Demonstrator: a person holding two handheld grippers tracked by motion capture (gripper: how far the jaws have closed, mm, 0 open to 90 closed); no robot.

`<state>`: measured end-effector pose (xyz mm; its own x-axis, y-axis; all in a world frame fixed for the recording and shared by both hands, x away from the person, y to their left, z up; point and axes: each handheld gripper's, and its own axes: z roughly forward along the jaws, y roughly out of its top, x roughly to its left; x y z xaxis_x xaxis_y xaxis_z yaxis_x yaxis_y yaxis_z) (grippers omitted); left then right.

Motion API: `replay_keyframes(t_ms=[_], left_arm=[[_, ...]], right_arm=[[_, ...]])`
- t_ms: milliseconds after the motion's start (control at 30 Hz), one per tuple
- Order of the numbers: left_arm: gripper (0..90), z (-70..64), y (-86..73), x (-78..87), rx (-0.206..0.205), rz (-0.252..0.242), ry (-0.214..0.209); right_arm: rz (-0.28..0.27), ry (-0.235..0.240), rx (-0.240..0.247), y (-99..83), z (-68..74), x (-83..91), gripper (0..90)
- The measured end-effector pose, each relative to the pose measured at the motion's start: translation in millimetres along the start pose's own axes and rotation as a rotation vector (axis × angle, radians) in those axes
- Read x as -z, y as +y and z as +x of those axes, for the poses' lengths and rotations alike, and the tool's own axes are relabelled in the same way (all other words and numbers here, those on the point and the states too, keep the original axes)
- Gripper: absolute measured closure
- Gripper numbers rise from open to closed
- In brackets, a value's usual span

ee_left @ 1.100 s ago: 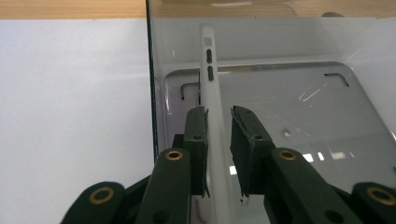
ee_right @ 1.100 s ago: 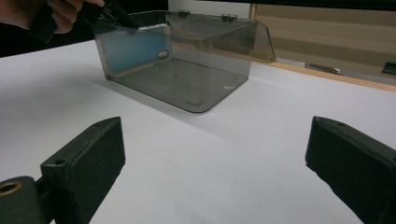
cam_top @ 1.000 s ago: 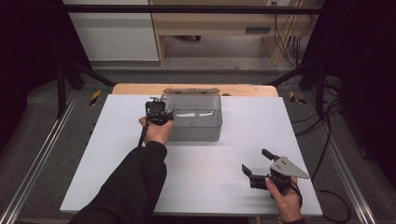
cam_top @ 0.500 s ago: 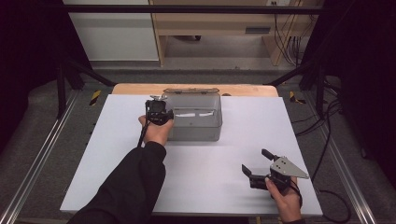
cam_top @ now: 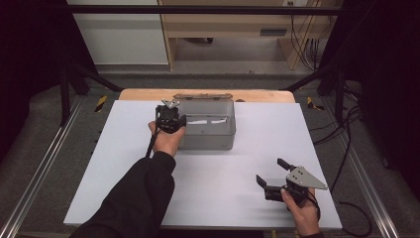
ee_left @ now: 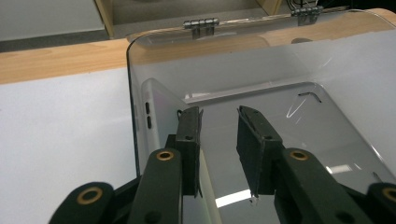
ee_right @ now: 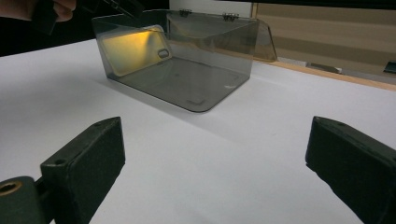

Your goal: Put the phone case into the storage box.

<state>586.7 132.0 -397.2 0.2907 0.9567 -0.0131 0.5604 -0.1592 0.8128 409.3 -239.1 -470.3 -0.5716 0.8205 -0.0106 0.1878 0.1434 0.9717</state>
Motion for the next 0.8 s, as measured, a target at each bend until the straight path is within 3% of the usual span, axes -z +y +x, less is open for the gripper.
replay_keyframes(t_ms=[400,800], left_arm=[[63.7,-1.5,0.6,0.7,-0.029,-0.047,-0.028],[53.7,-1.5,2.0,3.3,-0.044,-0.098,-0.027]], right_arm=[[0.001,0.0,0.001,0.0,0.2,-0.1,5.0],[0.001,0.001,0.0,0.1,0.5,-0.1,4.9]])
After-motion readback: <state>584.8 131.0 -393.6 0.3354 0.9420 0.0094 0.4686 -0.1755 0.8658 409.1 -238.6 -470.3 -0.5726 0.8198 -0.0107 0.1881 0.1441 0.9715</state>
